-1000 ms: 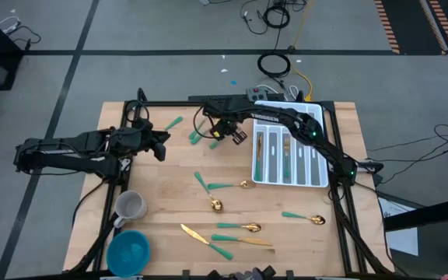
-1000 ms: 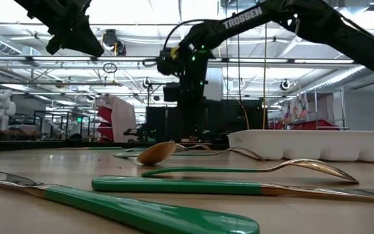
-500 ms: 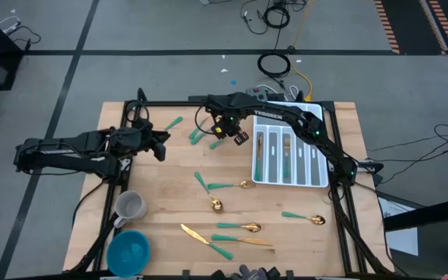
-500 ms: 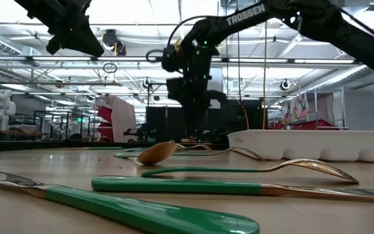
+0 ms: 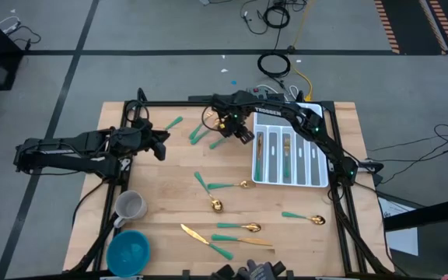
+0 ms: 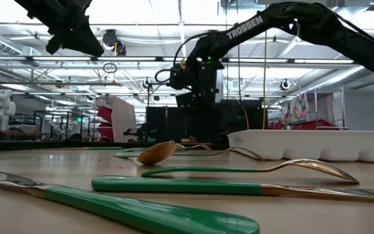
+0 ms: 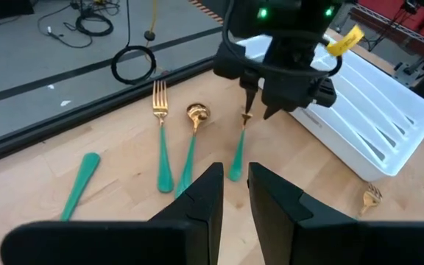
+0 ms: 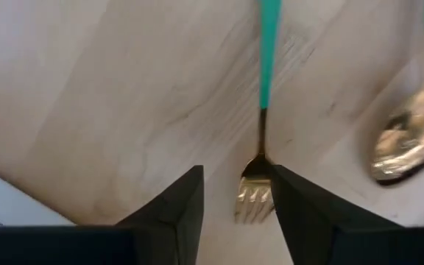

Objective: Sort silverware
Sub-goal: Put the top right green fork into the white cutlery tray

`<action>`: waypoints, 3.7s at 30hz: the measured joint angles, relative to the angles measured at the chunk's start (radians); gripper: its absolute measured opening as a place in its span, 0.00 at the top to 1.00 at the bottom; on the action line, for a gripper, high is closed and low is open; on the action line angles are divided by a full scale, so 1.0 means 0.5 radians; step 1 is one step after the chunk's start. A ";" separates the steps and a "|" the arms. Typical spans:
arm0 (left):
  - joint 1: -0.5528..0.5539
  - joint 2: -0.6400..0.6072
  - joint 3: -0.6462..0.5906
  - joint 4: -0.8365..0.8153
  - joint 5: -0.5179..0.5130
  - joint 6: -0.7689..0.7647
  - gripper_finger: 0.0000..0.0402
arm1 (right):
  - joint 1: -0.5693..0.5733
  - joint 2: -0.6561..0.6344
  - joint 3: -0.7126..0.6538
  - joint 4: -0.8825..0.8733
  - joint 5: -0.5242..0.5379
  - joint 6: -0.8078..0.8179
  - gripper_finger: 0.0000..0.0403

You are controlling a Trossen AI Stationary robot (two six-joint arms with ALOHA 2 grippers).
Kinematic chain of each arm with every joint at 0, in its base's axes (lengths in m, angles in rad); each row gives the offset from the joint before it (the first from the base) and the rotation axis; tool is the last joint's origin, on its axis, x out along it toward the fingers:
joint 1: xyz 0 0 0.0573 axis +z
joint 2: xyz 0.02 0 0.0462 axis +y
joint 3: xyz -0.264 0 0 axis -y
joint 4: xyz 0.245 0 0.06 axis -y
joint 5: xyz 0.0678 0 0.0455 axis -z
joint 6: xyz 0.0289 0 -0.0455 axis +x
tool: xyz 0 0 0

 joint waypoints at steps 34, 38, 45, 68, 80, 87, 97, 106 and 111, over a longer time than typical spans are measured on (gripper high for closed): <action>0.000 0.000 0.000 -0.063 -0.082 0.001 0.82 | -0.090 0.056 -0.008 0.091 0.309 0.351 0.65; 0.000 0.000 0.000 -0.063 -0.083 0.006 0.82 | -0.178 0.055 0.067 -0.044 0.093 0.660 0.65; 0.000 0.000 0.000 -0.078 -0.084 0.000 0.82 | -0.320 0.053 0.293 -0.070 -0.158 1.392 0.65; 0.000 0.000 0.000 -0.074 -0.127 -0.004 0.82 | -0.265 0.061 0.387 -0.314 0.295 2.495 0.65; 0.000 0.000 -0.001 -0.072 -0.115 -0.005 0.82 | -0.246 0.107 0.375 -0.343 0.204 2.530 0.62; 0.000 0.000 -0.001 -0.072 -0.114 -0.005 0.82 | -0.228 0.116 0.319 -0.333 0.217 2.532 0.51; 0.000 -0.001 -0.001 -0.072 -0.114 -0.004 0.82 | -0.213 0.116 0.177 -0.178 0.100 2.531 0.54; 0.000 -0.001 -0.001 -0.074 -0.116 0.005 0.82 | -0.210 0.116 0.129 -0.134 0.081 2.499 0.74; 0.000 0.000 -0.001 -0.075 -0.116 0.011 0.82 | -0.208 0.116 0.129 -0.119 0.099 2.407 0.97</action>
